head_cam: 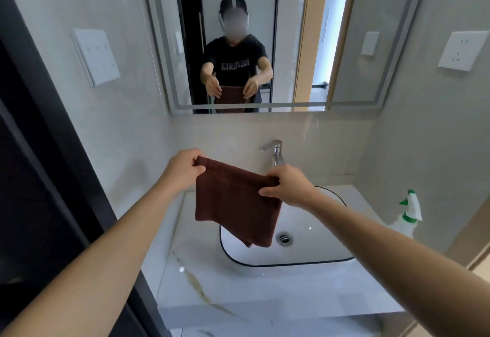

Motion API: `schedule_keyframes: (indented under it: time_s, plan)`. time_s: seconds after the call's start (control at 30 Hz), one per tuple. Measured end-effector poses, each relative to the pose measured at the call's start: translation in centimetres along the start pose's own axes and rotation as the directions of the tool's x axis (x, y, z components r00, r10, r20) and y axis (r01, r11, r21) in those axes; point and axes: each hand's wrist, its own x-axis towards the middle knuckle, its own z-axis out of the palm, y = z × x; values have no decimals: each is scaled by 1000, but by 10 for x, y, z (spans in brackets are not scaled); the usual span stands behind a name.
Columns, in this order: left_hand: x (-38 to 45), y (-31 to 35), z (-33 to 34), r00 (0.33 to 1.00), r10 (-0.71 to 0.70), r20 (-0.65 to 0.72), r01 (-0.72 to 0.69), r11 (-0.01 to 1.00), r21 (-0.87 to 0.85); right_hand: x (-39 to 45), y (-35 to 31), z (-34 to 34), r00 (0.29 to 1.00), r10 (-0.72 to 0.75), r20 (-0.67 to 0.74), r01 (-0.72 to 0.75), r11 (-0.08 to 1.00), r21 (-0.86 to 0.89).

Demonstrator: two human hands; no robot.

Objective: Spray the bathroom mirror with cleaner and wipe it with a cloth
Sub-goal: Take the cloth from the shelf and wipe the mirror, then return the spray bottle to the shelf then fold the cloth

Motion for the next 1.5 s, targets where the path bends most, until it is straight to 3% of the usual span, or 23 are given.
schedule_keyframes:
  time_s: [0.07,0.23,0.43,0.63,0.9,1.07,1.2,1.5]
  plan:
    - [-11,-25,13,985,-90,146,100,993,-65,-11,9,29,990,69,126,-76,996,55]
    - [-13,-75,59,905,-218,365,191,976,108,-23,41,93,909,259,326,-327,929,173]
    - [14,-103,134,925,-220,309,147,959,243,13,86,140,888,382,257,-368,924,-100]
    - [36,-118,169,936,-181,303,79,945,319,35,112,158,860,446,248,-425,895,-138]
    - [41,-117,177,950,-209,234,136,946,293,46,120,160,836,484,258,-474,874,-103]
    - [58,-72,165,998,-28,50,23,996,82,55,102,127,900,430,77,-435,898,70]
    - [79,-11,151,995,85,-54,-90,990,-107,71,78,77,918,372,-137,-343,919,193]
    - [115,133,155,987,159,1,-142,888,-437,54,90,-50,807,343,-481,-262,937,230]
